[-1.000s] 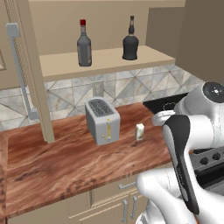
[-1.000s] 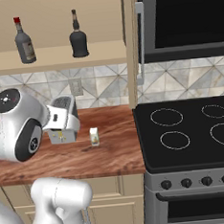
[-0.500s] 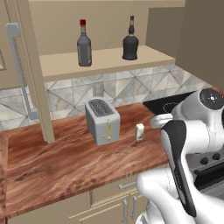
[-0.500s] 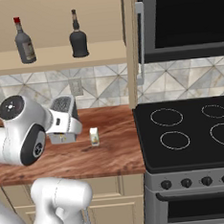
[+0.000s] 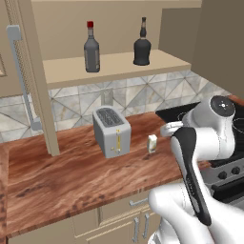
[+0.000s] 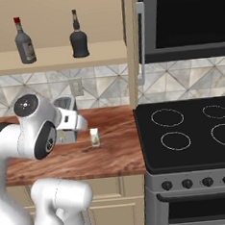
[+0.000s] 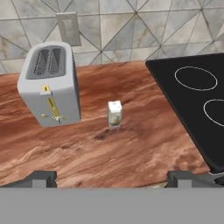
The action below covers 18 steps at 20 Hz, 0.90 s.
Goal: Sort all alcoholic drinks to one cabinet, and non-alcoholic drinks to the other.
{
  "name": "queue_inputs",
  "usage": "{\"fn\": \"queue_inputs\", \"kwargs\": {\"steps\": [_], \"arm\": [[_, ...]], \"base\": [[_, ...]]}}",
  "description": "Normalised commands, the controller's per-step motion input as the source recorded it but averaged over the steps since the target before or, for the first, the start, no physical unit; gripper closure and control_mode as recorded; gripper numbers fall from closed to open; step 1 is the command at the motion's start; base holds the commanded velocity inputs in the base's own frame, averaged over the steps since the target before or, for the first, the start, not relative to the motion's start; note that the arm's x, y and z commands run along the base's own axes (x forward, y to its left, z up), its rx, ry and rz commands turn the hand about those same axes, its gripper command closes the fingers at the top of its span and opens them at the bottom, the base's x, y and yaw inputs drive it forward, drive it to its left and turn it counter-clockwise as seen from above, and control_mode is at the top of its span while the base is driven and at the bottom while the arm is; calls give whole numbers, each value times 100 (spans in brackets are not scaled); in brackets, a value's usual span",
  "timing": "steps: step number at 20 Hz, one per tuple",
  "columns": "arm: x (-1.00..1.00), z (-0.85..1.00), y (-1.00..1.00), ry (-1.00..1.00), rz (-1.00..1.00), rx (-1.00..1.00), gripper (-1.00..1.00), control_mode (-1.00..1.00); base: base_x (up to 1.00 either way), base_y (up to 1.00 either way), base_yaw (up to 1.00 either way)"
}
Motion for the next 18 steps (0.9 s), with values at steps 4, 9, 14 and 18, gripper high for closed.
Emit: {"fn": "queue_inputs", "kwargs": {"steps": [4,9,14,18], "arm": [[35,-20,0,0,4,1,-100,-100],[25,-18,0,0,1,0,-100,-100],[22,-22,0,0,0,0,-100,-100],[20,-23,0,0,0,0,-100,-100]], "base": [[0,0,0],[0,0,0],[0,0,0],[0,0,0]]}}
